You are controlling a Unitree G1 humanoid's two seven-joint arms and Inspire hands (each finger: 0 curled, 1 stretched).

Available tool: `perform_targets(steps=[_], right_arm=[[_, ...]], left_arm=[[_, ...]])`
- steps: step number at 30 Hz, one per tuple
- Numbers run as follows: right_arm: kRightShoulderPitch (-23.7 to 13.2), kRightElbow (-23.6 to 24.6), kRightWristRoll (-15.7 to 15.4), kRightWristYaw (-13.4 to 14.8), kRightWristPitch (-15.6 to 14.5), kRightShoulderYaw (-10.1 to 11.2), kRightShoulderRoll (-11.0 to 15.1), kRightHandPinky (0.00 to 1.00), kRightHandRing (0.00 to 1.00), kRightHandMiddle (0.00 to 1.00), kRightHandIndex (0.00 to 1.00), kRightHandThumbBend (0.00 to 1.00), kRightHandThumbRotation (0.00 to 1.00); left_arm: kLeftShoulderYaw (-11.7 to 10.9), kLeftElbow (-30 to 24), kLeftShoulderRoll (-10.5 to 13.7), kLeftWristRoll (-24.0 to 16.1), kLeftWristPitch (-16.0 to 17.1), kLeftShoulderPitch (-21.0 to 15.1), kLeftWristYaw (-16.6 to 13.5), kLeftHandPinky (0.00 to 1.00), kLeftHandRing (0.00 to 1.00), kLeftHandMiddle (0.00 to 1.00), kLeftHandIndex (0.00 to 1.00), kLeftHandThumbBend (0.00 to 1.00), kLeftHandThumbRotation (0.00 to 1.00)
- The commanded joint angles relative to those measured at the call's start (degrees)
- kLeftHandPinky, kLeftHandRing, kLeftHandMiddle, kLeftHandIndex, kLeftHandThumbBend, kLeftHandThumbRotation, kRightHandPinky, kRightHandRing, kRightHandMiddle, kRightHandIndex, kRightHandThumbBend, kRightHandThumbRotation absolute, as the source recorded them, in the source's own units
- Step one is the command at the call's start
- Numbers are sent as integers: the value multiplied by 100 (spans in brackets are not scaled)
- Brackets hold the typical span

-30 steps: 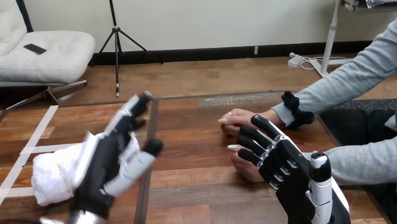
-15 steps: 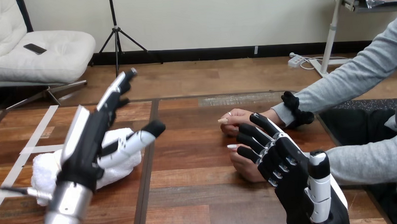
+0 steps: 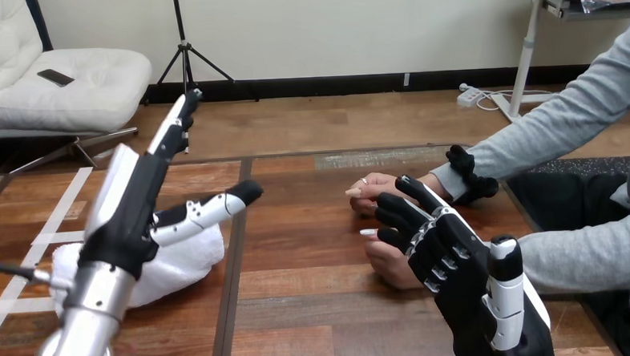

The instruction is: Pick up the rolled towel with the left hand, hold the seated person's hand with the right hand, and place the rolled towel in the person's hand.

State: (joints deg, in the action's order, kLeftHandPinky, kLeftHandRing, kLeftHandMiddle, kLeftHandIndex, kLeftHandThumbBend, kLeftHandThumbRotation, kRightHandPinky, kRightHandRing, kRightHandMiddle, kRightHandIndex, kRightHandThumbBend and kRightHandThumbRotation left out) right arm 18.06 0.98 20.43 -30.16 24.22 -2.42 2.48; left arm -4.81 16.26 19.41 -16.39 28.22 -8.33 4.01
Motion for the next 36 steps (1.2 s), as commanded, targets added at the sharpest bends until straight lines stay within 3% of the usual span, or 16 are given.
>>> perform_targets(steps=[1,12,23,36], right_arm=[[-391,24,63,-6,116,5,-83,94,92,88,91,85,100],[-409,37,-17,70,109,5,-90,94,91,87,90,86,100],[-454,17,-38,78,158,3,-82,94,90,87,90,86,100],[-511,-10,-65,94,170,25,-66,92,90,88,90,86,100]], left_arm=[[77,251,192,-165,74,-567,-184,80,90,95,95,83,63],[340,567,452,-1055,-329,-914,-614,76,88,95,97,84,67],[689,787,659,-1892,-743,-1202,-1020,85,91,97,97,87,73],[1200,1907,759,-2612,-815,-1815,-1883,87,88,92,93,88,72]])
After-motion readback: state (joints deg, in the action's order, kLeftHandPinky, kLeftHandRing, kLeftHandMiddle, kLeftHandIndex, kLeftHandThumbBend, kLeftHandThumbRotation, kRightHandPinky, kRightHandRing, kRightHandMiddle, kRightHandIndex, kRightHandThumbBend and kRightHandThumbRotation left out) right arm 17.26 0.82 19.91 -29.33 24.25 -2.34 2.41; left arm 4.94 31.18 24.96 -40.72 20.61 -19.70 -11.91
